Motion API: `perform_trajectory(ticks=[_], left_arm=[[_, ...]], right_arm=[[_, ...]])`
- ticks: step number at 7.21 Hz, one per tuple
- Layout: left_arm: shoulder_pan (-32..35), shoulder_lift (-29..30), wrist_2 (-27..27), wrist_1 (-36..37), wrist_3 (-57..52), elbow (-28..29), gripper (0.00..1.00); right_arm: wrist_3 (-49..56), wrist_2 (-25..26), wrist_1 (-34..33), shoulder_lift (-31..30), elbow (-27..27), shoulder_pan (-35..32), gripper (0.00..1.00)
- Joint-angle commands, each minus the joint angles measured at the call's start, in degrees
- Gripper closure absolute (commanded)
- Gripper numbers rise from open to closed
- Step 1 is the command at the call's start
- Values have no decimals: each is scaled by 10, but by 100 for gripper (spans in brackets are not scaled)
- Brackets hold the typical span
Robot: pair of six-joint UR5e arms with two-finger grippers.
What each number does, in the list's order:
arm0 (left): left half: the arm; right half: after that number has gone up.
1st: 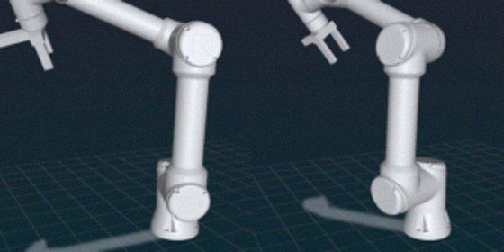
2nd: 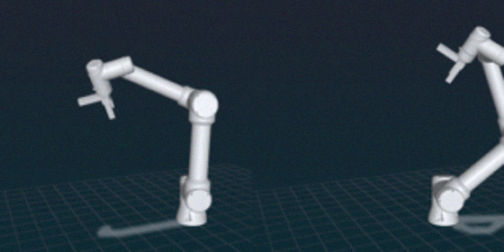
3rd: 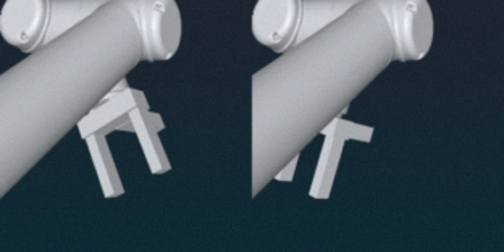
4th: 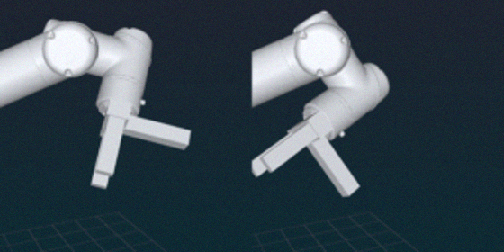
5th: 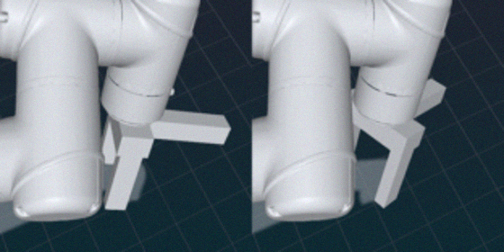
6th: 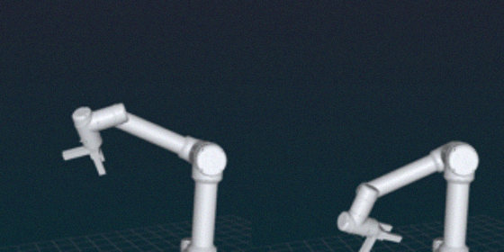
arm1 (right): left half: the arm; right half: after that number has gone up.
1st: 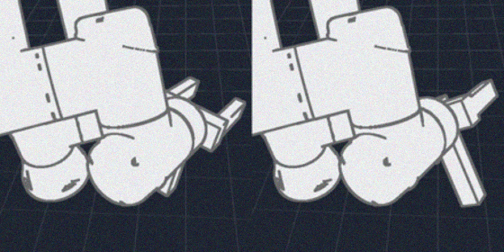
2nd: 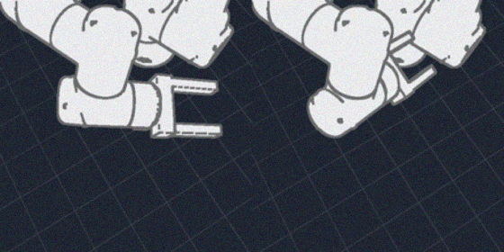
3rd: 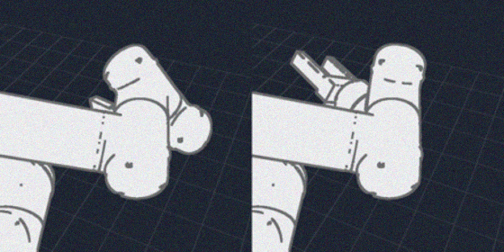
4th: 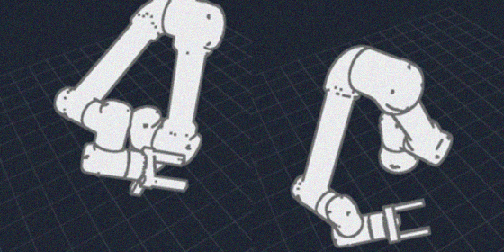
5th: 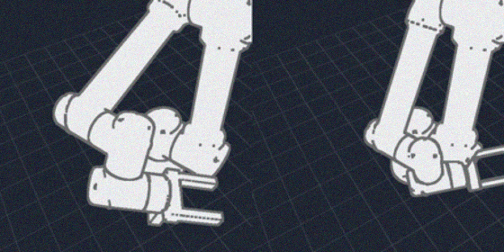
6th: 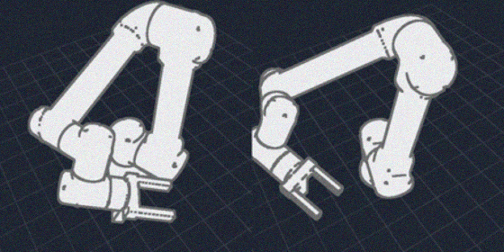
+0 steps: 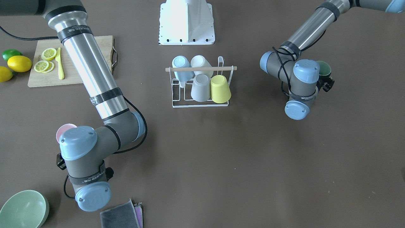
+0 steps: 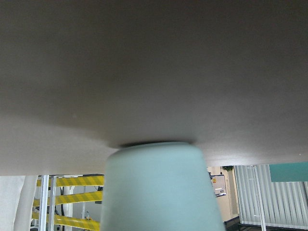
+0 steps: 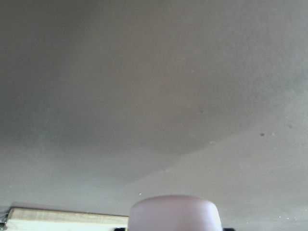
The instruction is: Place cup on cup holder
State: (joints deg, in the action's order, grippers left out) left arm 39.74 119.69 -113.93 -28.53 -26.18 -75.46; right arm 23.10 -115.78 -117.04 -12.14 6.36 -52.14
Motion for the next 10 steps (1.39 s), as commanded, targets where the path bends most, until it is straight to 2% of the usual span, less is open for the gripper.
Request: perform_trajectory(ticks=[1, 3, 5, 7, 9, 10], left_arm=[[10, -1, 16, -2, 2, -9, 20], [48, 0, 27, -22, 7, -48, 20], [95, -9, 31, -106, 30, -114, 20], [128, -53, 32, -266, 64, -195, 20], [163, -122, 31, -504, 146, -283, 19], [165, -159, 31, -589, 167, -329, 19]], right_arm=[[3, -5, -12, 21, 22, -25, 100], [-9, -14, -13, 17, 100, -47, 100], [-11, -23, -23, -1, 185, -62, 100], [-65, -24, -39, -36, 284, -60, 100], [-84, -34, -37, -84, 366, -60, 100], [-115, -38, -32, -117, 431, -55, 100]])
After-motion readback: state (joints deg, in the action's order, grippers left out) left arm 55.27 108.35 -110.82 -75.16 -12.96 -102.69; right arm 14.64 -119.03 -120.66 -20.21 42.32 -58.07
